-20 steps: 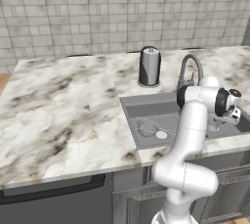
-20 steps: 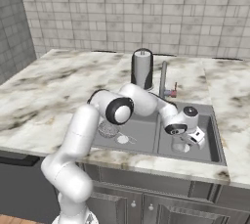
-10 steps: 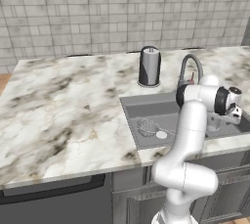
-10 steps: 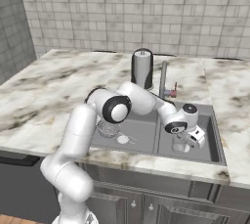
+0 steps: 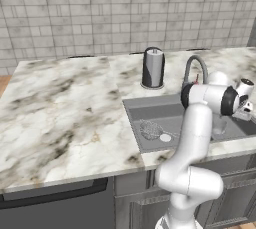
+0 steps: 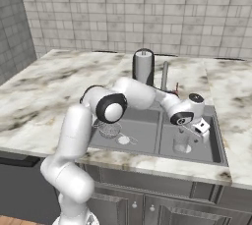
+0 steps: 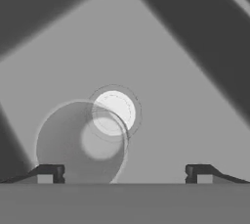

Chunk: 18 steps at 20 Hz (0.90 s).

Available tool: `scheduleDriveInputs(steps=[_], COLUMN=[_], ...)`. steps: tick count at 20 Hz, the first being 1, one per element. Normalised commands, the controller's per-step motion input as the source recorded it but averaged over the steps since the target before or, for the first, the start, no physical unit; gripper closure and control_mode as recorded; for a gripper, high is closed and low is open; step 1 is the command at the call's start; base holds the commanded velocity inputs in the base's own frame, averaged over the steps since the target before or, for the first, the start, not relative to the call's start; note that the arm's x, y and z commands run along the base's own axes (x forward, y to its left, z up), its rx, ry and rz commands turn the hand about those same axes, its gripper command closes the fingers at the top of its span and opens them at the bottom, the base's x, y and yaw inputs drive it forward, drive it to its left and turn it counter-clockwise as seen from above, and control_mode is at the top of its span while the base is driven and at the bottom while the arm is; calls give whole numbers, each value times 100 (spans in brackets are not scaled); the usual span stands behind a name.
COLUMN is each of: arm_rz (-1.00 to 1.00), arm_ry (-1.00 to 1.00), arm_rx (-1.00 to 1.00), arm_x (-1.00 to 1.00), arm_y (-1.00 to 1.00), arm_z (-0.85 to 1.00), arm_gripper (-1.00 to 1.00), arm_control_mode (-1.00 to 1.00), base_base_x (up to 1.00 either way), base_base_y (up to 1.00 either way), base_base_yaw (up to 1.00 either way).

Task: Place the strainer in the left basin and the glass cup in the right basin of the sink.

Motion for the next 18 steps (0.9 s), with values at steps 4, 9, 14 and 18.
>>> scheduleDriveInputs(steps=[4,9,14,18], arm_rz=[4,12,14,13], arm_ry=[11,15,13,1], arm_rx=[0,0,0,0], arm_x=[-29,-23,-20,-18], arm_y=[17,19,27,38], arm_z=[49,51,47,37], arm_gripper=[-100,-100,-100,-100], arm_control_mode=[-100,-100,-100,-100], base_base_x=[0,0,0,0], base_base_y=[0,0,0,0], base_base_yaw=[0,0,0,0])
